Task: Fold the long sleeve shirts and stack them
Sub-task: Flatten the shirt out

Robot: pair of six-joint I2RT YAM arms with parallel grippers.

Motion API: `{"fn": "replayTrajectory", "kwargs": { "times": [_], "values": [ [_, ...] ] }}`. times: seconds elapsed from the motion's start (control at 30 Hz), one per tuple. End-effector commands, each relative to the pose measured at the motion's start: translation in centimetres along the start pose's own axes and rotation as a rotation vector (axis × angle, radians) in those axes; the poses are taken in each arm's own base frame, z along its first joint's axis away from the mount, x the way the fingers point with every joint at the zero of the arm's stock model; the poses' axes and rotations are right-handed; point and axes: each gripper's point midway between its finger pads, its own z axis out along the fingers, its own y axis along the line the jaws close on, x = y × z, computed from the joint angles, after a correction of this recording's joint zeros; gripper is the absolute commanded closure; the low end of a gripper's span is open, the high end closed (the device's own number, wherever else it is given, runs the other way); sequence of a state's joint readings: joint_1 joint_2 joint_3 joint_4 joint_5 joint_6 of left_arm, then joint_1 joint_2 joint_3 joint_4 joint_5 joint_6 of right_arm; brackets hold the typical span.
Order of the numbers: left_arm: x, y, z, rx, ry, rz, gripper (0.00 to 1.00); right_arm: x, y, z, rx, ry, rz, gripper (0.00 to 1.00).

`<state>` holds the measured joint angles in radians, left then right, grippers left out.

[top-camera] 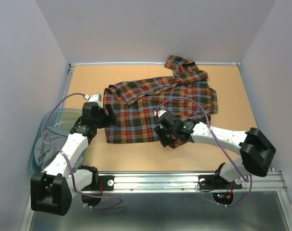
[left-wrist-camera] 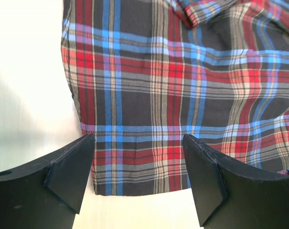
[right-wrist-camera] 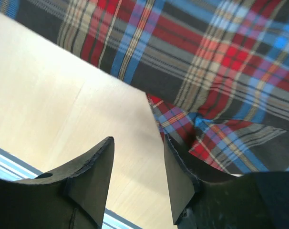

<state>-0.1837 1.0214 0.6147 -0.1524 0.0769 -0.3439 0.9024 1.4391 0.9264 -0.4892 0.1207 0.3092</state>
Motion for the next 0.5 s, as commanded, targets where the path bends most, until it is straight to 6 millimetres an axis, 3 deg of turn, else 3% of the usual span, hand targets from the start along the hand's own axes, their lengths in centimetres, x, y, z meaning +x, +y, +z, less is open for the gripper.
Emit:
{"fn": "replayTrajectory", "kwargs": {
  "times": [0.0,0.17,0.47],
  "values": [
    [-2.3,-0.9,-0.8,0.034,-0.099,0.038,0.15,0.1,0.4,1.0,0.033,-0.007,-0.046,0.49],
    [-3.4,-0.6,-1.0,0.010,-0.138,0.040,0.15,1.1,-0.2,2.4,0.088,0.030,-0.085,0.53],
    [-3.3,-0.5,-1.1,0.005,-0.140,0.039,0.15,2.2,-2.0,4.2,0.190,0.064,-0.112,0.57]
  ]
}}
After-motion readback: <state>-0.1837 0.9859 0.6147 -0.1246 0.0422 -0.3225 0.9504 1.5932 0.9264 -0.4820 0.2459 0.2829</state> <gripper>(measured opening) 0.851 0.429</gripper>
